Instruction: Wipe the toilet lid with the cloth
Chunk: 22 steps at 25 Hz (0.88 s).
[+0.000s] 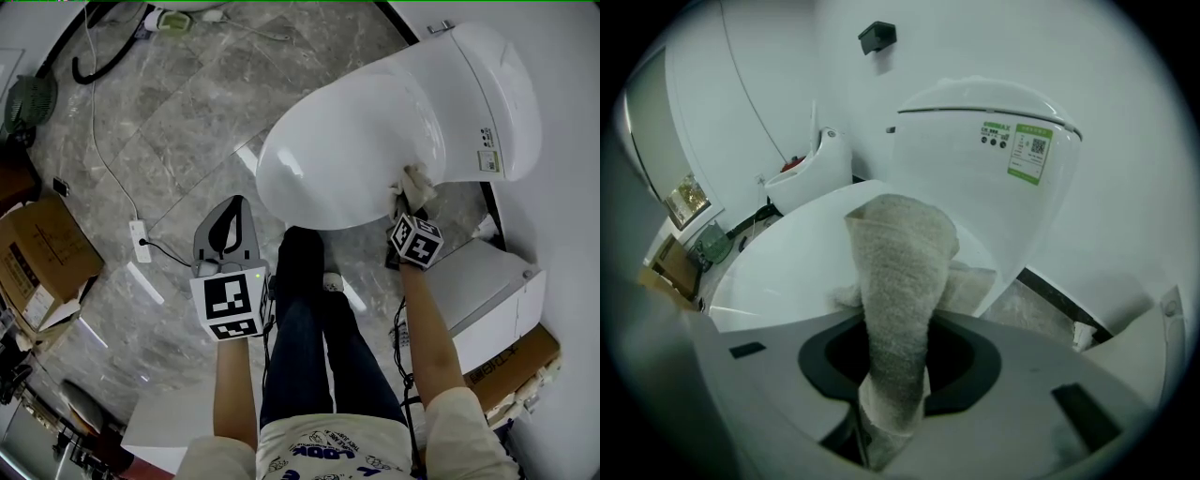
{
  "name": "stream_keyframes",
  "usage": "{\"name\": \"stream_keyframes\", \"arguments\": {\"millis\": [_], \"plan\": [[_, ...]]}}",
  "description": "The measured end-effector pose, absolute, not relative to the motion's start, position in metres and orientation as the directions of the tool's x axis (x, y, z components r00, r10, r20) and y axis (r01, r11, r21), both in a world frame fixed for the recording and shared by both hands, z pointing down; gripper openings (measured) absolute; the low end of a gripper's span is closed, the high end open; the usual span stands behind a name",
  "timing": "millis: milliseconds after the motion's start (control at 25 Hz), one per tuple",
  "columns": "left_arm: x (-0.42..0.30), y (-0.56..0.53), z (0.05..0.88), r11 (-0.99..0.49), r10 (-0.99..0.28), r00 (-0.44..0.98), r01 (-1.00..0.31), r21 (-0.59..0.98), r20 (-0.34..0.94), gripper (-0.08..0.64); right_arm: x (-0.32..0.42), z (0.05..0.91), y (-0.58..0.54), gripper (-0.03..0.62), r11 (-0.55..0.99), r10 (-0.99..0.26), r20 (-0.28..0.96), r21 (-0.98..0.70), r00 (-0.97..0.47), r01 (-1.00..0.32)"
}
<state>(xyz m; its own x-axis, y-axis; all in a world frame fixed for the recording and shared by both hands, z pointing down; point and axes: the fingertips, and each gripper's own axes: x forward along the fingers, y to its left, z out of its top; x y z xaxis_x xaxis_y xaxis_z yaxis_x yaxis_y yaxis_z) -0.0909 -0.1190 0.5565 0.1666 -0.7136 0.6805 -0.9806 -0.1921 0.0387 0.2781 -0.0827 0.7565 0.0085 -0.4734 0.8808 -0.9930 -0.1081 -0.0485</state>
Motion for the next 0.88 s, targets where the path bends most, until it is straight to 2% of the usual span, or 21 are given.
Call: {"name": "stream_keyframes", "arguments": {"millis": [600, 880], "plan": [[-0.114, -0.096, 0.556, -0.124, -0.72, 0.113, -0.992, 0.032, 0.685, 0.003, 0.172, 0.765, -0.048, 0.11, 0.047, -0.428, 0.893, -0.134, -0.141, -0.99], [-0.134, -0.086, 0.559, -0.084, -0.72, 0.079, -0.996, 0.026, 0.689, 0.003, 0.134, 0.767, -0.042, 0.109, 0.074, -0.423, 0.895, -0.122, -0.142, -0.99]]}}
